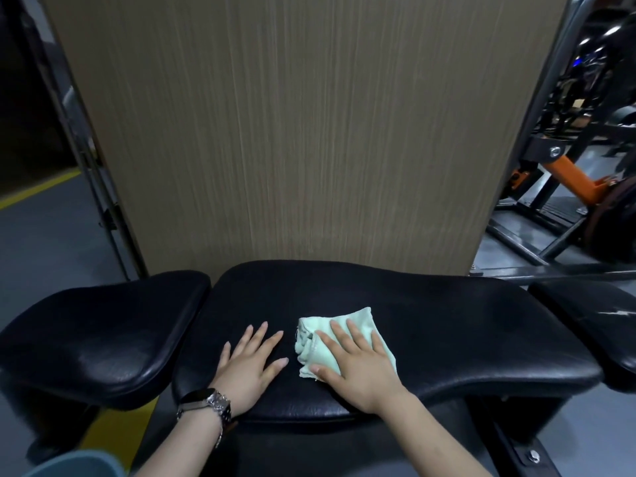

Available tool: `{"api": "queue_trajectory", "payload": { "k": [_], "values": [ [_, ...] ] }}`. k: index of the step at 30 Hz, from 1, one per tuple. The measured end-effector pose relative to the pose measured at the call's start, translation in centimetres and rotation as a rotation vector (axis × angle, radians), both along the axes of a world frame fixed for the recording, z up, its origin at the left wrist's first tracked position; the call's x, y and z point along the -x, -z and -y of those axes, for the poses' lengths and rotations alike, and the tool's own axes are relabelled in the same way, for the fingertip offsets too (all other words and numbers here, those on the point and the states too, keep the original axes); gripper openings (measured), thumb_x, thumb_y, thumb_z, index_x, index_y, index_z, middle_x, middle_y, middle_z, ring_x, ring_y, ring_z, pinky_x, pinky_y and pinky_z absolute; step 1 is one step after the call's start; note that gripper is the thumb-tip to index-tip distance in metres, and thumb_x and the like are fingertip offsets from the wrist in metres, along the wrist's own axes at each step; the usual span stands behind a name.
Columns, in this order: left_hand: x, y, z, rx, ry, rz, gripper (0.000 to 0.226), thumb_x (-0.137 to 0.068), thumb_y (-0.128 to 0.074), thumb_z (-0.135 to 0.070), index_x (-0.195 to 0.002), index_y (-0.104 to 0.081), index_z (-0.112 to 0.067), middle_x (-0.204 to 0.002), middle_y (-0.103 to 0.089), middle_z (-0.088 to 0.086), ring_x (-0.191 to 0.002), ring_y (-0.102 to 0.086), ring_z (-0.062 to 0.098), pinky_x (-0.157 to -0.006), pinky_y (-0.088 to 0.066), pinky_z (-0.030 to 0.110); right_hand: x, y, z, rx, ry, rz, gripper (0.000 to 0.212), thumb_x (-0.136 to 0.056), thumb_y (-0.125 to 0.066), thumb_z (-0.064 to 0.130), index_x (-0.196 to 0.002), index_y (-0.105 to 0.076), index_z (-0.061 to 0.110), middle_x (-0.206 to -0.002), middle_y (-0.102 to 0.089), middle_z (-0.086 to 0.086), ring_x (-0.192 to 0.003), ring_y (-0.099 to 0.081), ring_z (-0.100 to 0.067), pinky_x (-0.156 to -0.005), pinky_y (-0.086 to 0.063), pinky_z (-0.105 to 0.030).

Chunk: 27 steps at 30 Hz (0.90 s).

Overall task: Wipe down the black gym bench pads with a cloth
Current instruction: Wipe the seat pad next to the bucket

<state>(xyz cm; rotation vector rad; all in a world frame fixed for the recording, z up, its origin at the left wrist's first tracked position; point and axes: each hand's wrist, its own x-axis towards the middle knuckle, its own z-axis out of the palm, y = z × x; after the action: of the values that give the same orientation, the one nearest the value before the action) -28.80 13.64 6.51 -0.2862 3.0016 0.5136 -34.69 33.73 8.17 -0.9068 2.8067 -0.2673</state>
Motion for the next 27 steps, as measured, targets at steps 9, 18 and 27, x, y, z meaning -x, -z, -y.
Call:
{"api": "queue_trajectory", "payload": {
  "k": [9,18,27],
  "values": [
    [-0.2,-0.3,0.0,-0.038,-0.002,-0.015,0.053,-0.096,-0.032,-0.051,-0.146,-0.015,-0.04,-0.157,0.005,-0.012,-0.142,0.012,0.009,-0.114,0.007,0.042,0.0,0.3,-0.6,0.019,-0.051,-0.019,0.1,-0.058,0.011,0.076,-0.15,-0.005,0.042,-0.159,0.007,0.014,-0.145,0.016,-0.011,-0.114,0.012,-0.042],
    [-0.1,-0.9,-1.5,-0.122,-0.015,-0.144,0.041,-0.097,-0.042,-0.035,-0.138,-0.039,-0.032,-0.155,-0.017,-0.01,-0.143,-0.004,0.008,-0.117,-0.005,0.038,1.9,-0.8,-4.1,0.453,0.203,-0.02,0.036,-0.094,-0.052,0.04,-0.126,-0.054,0.023,-0.133,-0.046,0.01,-0.125,-0.038,-0.009,-0.094,-0.042,-0.031],
    [0.3,-1.9,-5.5,0.204,0.514,-0.499,0.043,-0.074,-0.046,-0.07,-0.09,-0.062,-0.034,-0.098,-0.053,-0.016,-0.096,-0.041,0.002,-0.084,-0.029,0.021,2.1,-0.9,-6.0,0.439,0.157,0.047,0.022,-0.081,-0.065,0.042,-0.095,-0.066,0.025,-0.095,-0.051,0.015,-0.097,-0.048,-0.006,-0.086,-0.043,-0.025]
  ]
}}
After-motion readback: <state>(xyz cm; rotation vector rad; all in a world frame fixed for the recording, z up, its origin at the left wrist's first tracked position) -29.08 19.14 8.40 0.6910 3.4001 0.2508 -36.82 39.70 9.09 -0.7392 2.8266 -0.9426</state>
